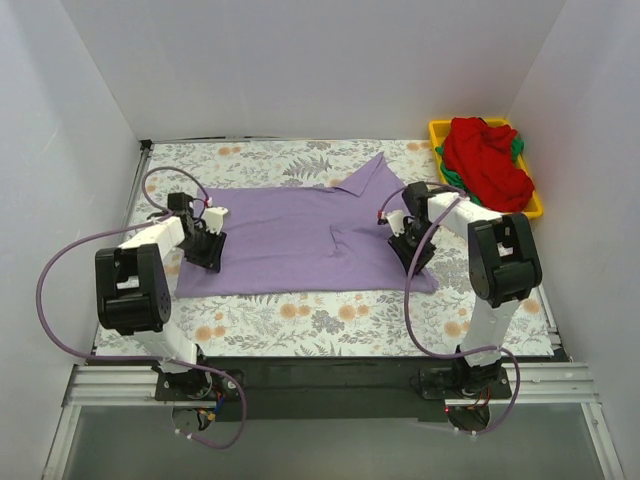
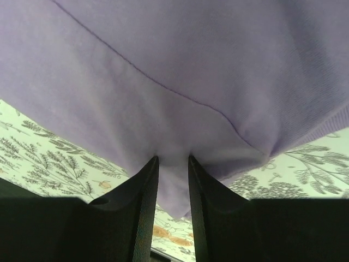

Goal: Fold and stack the t-shirts
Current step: Fold the tshirt

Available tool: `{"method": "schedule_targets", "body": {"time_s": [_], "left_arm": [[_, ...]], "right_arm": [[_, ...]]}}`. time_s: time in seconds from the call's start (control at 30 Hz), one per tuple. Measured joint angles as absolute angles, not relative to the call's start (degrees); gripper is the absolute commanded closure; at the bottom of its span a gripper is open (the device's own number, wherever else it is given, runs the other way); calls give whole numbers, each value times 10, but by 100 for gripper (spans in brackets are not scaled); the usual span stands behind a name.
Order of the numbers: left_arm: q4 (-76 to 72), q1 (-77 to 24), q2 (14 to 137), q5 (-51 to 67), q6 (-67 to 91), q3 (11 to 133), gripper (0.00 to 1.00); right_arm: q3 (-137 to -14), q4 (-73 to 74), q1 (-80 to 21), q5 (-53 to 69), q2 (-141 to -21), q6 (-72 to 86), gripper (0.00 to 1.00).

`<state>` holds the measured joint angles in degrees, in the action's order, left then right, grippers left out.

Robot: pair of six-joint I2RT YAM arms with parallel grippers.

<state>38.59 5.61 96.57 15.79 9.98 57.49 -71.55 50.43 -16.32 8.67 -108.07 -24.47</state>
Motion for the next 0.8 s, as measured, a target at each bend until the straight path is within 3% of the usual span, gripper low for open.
{"method": "schedule_targets", "body": {"time_s": [0.2,0.33,0.4,0.63,0.8], "left_arm": [[424,66,919,159,88,531,65],[481,70,918,185,82,566,61],[502,72,923,202,83,622,53],[482,104,1000,271,131,849,51],[456,143,1095,297,185,957,50]], "right_arm": [[-659,507,-184,107,-1027,-251,61],[-689,542,-186,156,-1000,-255,57],[-741,557,-183,177,-999,-255,56],[-1061,552,-136,217,-1114,-246,59],[-1207,537,-108,211,-1240,-241,58]]}}
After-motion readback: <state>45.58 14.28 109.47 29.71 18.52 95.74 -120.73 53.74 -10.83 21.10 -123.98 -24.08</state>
